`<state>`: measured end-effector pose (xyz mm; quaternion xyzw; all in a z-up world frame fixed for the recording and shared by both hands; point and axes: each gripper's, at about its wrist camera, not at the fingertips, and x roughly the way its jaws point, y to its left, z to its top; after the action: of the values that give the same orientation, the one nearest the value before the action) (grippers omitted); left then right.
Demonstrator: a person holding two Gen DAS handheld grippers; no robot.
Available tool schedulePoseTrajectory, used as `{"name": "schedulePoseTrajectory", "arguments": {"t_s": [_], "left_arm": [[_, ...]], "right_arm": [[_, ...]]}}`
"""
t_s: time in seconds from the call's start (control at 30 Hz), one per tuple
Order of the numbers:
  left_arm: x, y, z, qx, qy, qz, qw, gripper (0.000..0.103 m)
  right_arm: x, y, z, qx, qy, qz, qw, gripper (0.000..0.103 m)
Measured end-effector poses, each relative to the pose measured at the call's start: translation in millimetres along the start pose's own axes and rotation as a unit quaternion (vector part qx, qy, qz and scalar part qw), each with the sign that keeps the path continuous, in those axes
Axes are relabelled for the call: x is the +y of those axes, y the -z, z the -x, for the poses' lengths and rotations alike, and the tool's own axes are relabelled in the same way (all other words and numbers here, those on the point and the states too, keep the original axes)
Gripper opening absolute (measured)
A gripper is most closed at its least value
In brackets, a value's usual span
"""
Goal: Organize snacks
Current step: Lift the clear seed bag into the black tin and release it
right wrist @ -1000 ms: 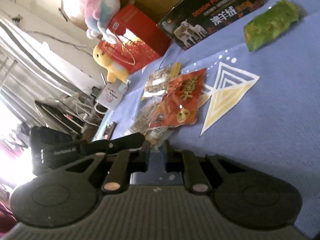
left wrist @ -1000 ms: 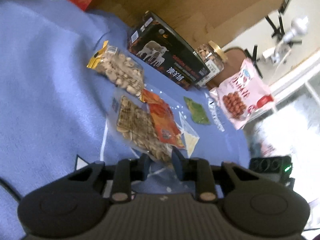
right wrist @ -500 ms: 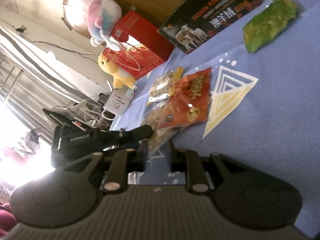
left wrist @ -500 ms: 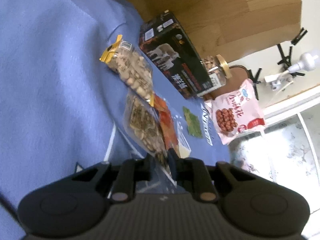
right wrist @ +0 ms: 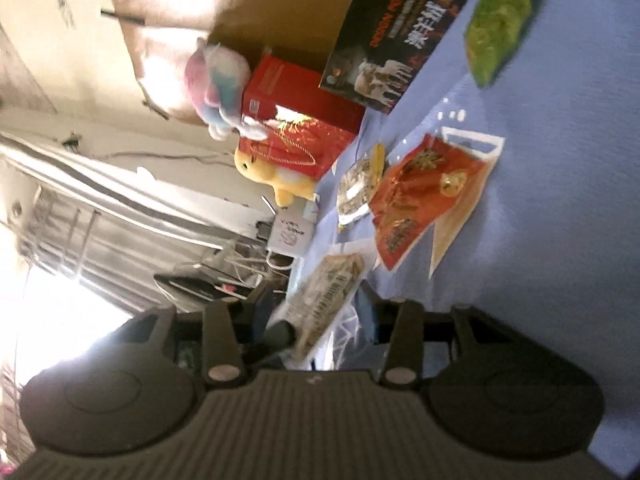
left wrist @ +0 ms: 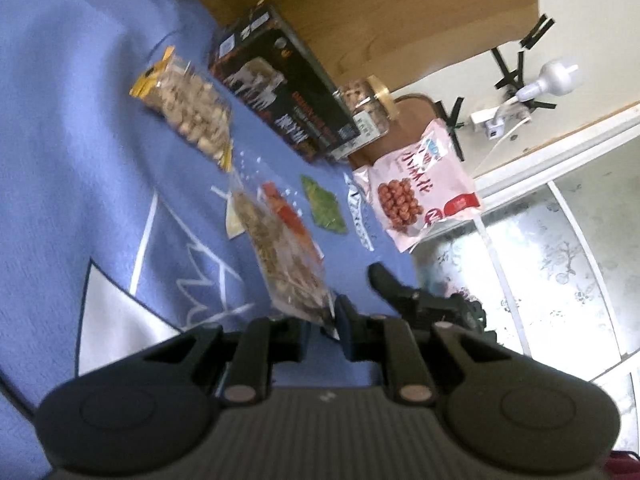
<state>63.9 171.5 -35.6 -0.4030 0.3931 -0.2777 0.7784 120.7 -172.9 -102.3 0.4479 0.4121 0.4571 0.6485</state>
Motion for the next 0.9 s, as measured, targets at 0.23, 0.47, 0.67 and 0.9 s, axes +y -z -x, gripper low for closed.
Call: {"name": "schedulePoseTrajectory", "arguments": {"t_s": [0.23,0.47,0.67,0.9], "left_arm": [[13,3,-7,0.01,-0.024,0.015,0.9995,0.037],[17,-5,4,-0.013,-0.026,0.021,0.9994,0.041],[11,-5,-4,-0.003,-0.016,0.01,0.9998,0.018],[-22,-21,11,-0.021,-0.015,-0.047,0.9986,0.019]], "right_arm": [[2,-3,-1,0.009,0.002,0.002,1.0,0.047],[6,-3,-7,0.021,0.017,0.029,0.999,0.045],[14,0,-14,0.034,0.056,0.071,0.995,0.034],[34,-10,-15,0.029,0.025,0.106,0.994,0.032]]}}
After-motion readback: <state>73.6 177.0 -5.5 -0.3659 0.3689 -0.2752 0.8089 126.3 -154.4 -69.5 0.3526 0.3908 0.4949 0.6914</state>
